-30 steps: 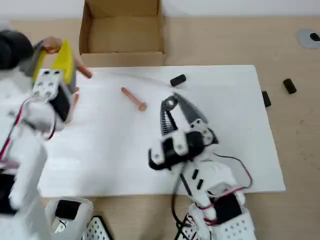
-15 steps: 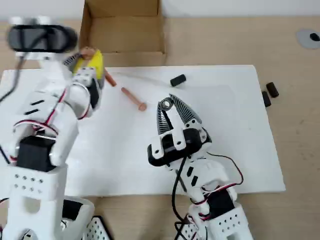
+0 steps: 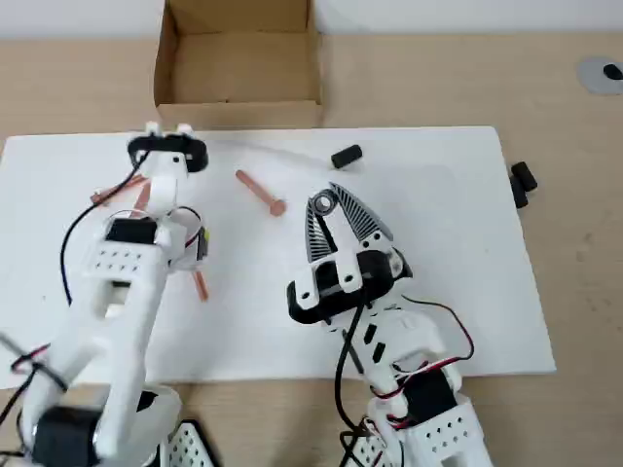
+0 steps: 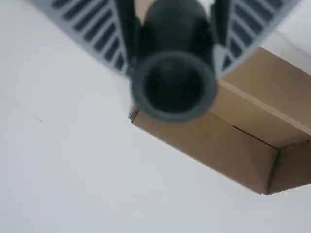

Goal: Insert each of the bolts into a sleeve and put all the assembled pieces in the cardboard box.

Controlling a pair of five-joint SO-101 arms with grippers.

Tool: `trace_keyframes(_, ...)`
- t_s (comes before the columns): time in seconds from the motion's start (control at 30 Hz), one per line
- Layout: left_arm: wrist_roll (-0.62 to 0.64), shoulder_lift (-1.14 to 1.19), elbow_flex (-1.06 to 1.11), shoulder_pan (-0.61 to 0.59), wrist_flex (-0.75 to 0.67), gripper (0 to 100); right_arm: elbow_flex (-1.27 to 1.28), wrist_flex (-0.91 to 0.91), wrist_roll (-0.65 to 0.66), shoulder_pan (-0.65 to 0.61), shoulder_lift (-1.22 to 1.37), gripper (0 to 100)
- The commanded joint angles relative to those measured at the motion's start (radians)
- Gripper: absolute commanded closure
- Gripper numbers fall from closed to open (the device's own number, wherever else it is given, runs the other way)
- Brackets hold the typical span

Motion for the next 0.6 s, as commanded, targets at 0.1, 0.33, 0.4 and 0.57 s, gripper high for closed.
trace_keyframes(0.1,-0.011,0.157,-0.175,0.002,0.000,99,-0.005,-0.025,-0.008,-0.005,-0.041,98.9)
trace_keyframes(0.33,-0.025,0.266,-0.193,0.048,-0.034,99,-0.058,0.057,-0.008,-0.005,-0.041,98.9)
trace_keyframes(0.4,-0.021,0.268,-0.192,0.051,-0.034,99,-0.093,0.133,-0.009,-0.005,-0.041,98.9)
trace_keyframes(0.57,0.020,0.268,-0.190,0.060,-0.031,99,-0.143,0.198,-0.060,0.022,-0.041,98.9)
